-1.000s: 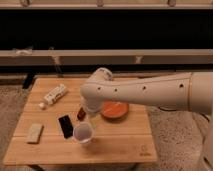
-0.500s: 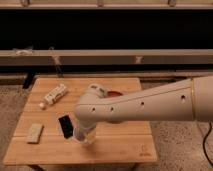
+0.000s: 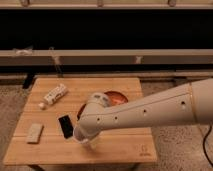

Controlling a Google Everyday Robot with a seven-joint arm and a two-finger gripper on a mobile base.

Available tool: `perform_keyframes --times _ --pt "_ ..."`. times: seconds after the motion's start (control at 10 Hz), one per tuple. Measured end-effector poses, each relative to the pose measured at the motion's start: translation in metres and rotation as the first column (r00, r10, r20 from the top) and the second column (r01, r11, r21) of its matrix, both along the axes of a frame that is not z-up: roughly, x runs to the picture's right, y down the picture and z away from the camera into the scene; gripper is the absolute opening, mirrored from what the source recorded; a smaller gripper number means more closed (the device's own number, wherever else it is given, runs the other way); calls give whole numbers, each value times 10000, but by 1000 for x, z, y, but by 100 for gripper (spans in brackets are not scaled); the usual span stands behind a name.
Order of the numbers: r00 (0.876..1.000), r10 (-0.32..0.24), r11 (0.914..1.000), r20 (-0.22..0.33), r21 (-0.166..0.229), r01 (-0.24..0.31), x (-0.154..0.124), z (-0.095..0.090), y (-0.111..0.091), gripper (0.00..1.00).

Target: Place the ceramic cup in the ceramic bowl

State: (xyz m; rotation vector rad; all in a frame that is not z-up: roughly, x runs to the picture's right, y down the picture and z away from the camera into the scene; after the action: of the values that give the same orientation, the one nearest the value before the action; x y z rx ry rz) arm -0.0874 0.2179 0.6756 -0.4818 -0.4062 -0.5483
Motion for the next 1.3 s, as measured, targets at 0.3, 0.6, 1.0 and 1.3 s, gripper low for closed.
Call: perform_keyframes --times 0.3,0.6,1.0,1.3 --pt "9999 100 9999 -129 -49 -101 8 1 10 80" --pt "9999 -47 9996 -137 -289 43 5 8 20 80" --pt "9994 -223 9975 -264 -680 205 5 23 29 63" --pt "9988 -323 9963 -370 -803 292 4 31 30 33"
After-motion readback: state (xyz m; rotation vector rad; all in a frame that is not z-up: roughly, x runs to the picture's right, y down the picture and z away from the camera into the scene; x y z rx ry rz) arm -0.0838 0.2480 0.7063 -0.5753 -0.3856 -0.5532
